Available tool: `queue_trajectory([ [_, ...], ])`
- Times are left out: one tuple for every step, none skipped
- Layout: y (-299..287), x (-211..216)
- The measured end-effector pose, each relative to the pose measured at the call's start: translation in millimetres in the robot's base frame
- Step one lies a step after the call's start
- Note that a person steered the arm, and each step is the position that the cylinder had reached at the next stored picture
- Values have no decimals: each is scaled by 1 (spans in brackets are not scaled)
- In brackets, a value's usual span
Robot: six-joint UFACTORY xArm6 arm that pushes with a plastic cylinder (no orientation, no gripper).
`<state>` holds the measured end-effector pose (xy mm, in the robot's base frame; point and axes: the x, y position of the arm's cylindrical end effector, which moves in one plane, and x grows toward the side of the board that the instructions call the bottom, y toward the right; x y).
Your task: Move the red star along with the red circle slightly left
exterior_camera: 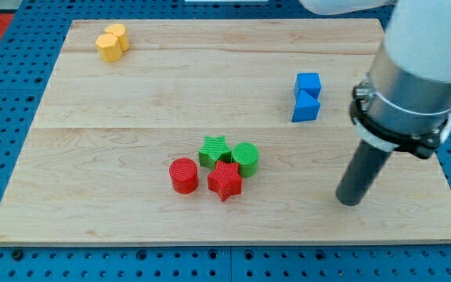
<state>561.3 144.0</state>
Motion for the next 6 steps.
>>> queue_trajectory([
  [-38, 0],
  [-54, -10],
  [-67, -21],
  [-109, -23],
  [-145, -26],
  [-179, -26],
])
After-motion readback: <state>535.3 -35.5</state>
